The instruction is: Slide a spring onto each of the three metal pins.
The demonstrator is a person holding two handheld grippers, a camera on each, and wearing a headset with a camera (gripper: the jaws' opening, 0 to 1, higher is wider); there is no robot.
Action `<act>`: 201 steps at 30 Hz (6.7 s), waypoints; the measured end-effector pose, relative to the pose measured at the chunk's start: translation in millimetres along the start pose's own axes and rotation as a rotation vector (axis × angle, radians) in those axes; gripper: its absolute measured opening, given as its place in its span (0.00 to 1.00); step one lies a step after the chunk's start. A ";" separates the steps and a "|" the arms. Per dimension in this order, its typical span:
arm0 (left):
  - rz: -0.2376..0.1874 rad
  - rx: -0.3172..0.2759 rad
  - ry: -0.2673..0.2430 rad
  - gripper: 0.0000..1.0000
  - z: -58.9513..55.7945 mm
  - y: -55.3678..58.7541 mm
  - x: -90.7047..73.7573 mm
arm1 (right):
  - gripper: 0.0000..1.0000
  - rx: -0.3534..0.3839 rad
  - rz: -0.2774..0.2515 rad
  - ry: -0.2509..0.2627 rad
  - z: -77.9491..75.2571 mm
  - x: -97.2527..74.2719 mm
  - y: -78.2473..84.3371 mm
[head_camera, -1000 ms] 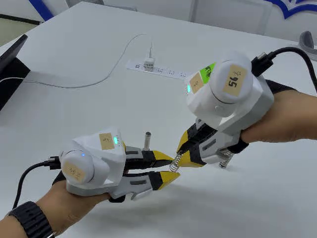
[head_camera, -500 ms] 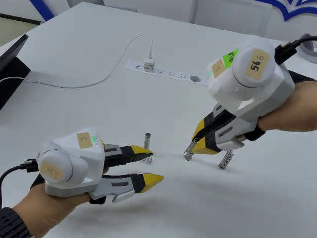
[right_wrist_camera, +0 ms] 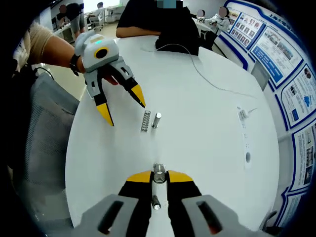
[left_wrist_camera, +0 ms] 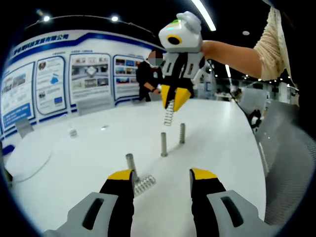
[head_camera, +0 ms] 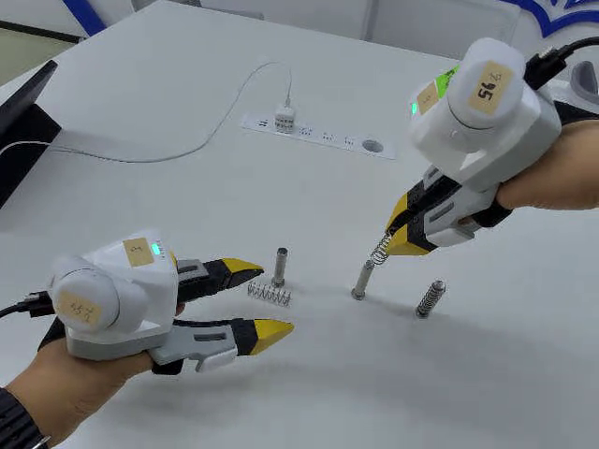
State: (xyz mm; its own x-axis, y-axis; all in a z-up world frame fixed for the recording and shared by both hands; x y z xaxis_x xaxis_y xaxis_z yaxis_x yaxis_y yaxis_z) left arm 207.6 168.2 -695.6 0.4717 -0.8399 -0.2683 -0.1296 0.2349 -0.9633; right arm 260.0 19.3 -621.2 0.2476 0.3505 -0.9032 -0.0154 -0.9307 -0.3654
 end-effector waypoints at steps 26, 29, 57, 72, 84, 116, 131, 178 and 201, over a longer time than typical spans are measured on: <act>0.003 -0.026 -0.035 0.51 7.6 3.8 -6.0 | 0.12 0.011 0.072 -0.053 -2.2 32.1 5.5; 0.002 -0.026 -0.037 0.51 8.0 3.4 -6.2 | 0.12 0.017 0.072 -0.060 -2.0 36.4 5.5; 0.012 -0.039 -0.050 0.52 12.0 8.9 -9.6 | 0.12 0.043 0.110 -0.094 4.9 72.5 13.5; 0.016 -0.041 -0.047 0.52 12.4 10.7 -9.3 | 0.17 -0.007 -0.003 -0.043 8.9 48.4 -21.8; 0.014 -0.042 -0.055 0.52 13.5 10.8 -11.7 | 0.15 0.057 -0.088 -0.109 30.4 93.3 -43.7; 0.037 -0.040 -0.055 0.49 12.9 13.4 -14.5 | 0.12 0.074 -0.078 -0.145 44.4 106.0 -44.7; 0.049 0.001 0.012 0.40 -7.9 17.0 -1.2 | 0.11 -0.042 -0.044 -0.176 57.2 69.6 -53.0; -0.007 0.076 0.049 0.11 -15.1 2.5 11.6 | 0.12 -0.083 -0.079 -0.166 63.4 47.5 -75.7; 0.009 0.027 -0.028 0.36 0.6 9.7 -2.6 | 0.12 -0.027 -0.083 -0.043 11.6 29.3 -80.8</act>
State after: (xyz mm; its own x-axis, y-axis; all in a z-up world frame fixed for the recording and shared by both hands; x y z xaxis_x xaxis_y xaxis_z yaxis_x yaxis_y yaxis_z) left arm 205.7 173.0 -704.2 0.4952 -0.8236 -0.2765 -0.1108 0.2558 -0.9603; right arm 257.2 106.0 -620.7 0.2050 0.4304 -0.8791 0.0299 -0.9005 -0.4339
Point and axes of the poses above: the centre of the closed fingertips' face, and the gripper's own axes: x roughly forward along the fingers, z roughly to its left, y roughly out of its underside, the point moved 5 cm from there along -x, roughly backward along the fingers, and after that the axes turned 3 degrees about y, right-handed, at the moved point
